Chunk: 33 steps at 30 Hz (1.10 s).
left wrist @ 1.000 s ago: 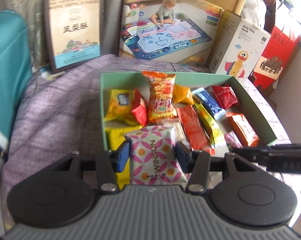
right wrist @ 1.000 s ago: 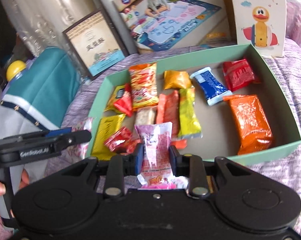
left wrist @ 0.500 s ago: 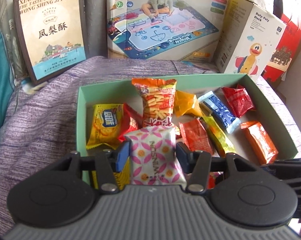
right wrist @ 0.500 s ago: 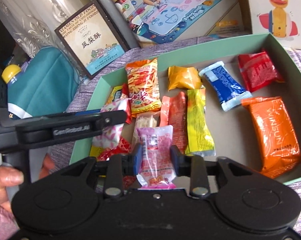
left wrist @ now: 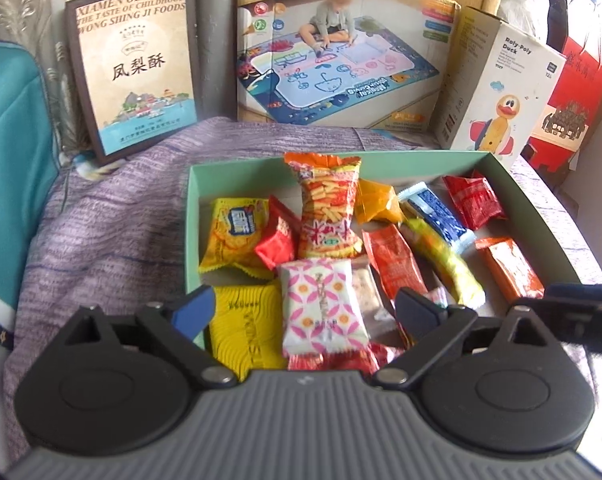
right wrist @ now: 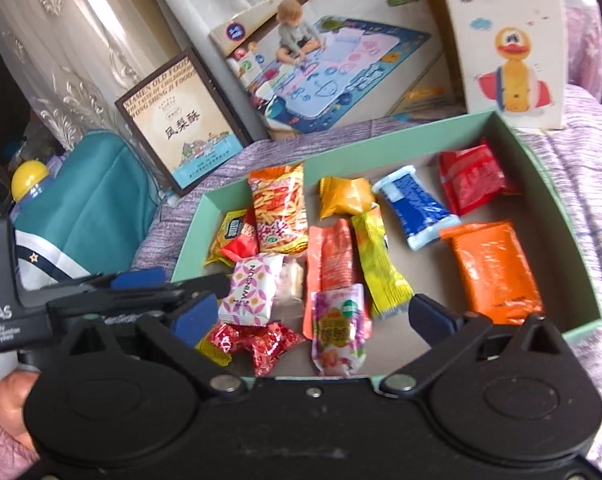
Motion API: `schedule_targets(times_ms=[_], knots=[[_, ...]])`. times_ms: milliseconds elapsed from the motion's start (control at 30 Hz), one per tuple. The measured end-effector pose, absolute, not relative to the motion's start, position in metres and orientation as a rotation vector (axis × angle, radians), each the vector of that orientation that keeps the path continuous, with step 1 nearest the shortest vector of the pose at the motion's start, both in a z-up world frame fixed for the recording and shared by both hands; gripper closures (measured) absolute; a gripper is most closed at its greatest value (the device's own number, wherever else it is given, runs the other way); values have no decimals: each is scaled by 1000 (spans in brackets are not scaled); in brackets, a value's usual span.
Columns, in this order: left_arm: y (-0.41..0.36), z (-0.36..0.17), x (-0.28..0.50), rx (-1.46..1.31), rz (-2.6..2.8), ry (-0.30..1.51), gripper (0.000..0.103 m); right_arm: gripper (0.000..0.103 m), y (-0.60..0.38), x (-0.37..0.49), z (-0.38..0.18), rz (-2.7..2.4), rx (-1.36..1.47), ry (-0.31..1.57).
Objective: Organize snacks
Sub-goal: 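Lower both pink packets into the green box and open both tools, then grasp pink candy stick with left tool while right tool grasps round cup candy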
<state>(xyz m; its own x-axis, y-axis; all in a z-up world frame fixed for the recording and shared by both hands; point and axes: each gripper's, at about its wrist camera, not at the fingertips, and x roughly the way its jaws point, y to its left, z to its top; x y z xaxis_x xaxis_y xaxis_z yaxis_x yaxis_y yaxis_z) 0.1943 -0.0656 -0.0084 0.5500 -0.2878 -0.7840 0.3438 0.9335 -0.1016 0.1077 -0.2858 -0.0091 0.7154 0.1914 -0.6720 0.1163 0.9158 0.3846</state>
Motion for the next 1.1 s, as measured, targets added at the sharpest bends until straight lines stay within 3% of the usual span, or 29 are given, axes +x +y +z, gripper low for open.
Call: schedule_targets(times_ms=[367,967,1067,1100], knots=[[-74,2,133,91,-417,927,0,0,-303,54,-11,-30,448,762],[-158,-52,74,268,-533,1079,0,0,-350,-15,-63,-125,587,799],[-170,-61,74,270,-542,1101,8,0,-354,-19,-70,-138,596,811],[-173,-64,75,269,-549,1110,19,0,-357,-19,-72,-139,599,811]])
